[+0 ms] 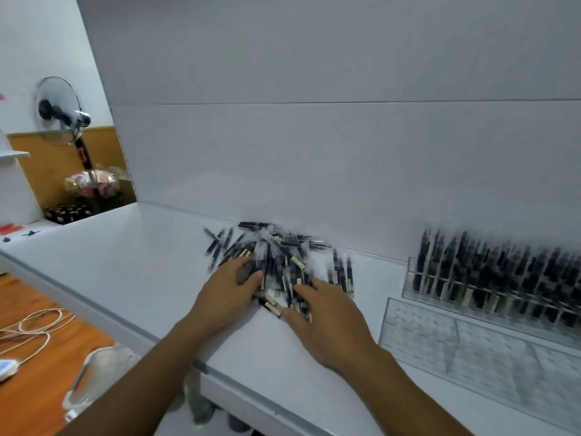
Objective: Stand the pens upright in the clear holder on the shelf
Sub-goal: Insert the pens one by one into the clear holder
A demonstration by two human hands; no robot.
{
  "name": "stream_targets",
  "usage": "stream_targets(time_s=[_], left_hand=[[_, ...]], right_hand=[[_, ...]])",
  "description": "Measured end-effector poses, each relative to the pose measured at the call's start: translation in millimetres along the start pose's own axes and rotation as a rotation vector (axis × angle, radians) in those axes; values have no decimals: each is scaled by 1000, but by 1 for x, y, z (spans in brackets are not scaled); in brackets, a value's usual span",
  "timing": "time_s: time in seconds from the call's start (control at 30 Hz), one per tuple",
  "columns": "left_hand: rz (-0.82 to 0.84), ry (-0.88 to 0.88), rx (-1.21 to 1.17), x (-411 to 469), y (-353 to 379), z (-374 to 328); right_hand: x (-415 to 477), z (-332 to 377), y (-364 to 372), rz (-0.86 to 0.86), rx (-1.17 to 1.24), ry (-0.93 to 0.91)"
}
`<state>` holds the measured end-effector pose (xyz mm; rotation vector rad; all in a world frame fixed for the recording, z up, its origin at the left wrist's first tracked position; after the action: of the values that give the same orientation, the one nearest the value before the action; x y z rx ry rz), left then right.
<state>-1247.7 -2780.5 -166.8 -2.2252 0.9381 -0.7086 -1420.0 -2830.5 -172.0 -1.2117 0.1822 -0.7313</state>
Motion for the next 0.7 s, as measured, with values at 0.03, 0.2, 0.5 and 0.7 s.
stream_targets(time_s=[0.03, 0.2, 0.5, 0.7], left_hand=[[-1, -24, -9, 2, 0, 3], [-27, -54, -88, 11, -9, 17], [-198, -31, 176, 47, -33, 39], [71, -172, 245, 77, -10, 63]], right_hand=[[0, -2, -1, -10, 27, 7], [2, -8, -5, -100, 95, 11], [4, -10, 7, -44, 90, 40], [4, -10, -2, -123, 131, 23]])
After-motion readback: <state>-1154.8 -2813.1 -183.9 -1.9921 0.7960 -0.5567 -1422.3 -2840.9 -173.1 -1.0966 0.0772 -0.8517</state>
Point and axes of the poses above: each hand's wrist, its own x-axis towards the middle knuckle, its own y-axis out of the palm, z = x × y, the point moved 8 cm from there along x, towards the middle knuckle, and after that the axes turned 5 degrees about -y, right-handed, at the moved point
